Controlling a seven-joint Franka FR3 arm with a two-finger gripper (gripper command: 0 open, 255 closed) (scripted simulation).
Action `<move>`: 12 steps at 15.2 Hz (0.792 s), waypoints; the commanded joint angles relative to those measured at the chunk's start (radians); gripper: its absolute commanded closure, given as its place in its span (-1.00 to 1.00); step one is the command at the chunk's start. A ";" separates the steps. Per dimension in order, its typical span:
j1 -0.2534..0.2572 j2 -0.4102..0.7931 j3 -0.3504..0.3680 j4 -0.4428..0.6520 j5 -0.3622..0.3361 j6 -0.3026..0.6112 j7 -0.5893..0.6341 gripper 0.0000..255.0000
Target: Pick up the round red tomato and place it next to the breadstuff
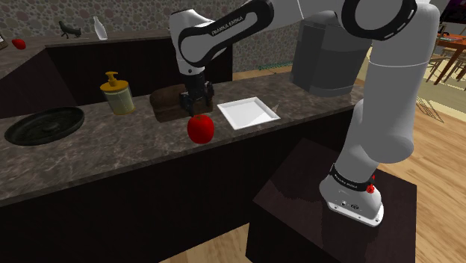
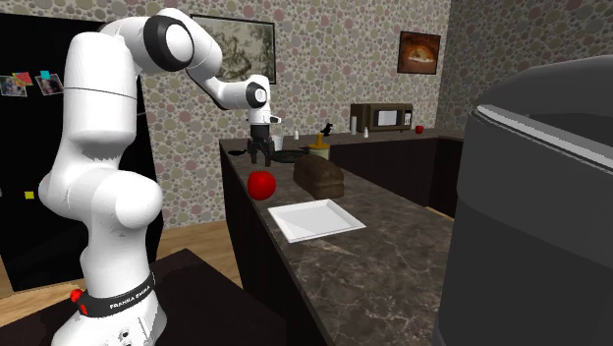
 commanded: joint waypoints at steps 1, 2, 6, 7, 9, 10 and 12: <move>0.000 -0.007 0.000 0.025 0.000 -0.032 0.000 -1.00; 0.001 -0.012 0.000 0.052 0.000 -0.064 0.000 -1.00; 0.001 -0.019 0.001 0.103 0.000 -0.122 0.000 -1.00; 0.001 -0.019 0.001 0.103 0.000 -0.122 0.000 -1.00; 0.001 -0.019 0.001 0.103 0.000 -0.122 0.000 -1.00; 0.001 -0.019 0.001 0.103 0.000 -0.122 0.000 -1.00; 0.001 -0.019 0.001 0.103 0.000 -0.122 0.000 -1.00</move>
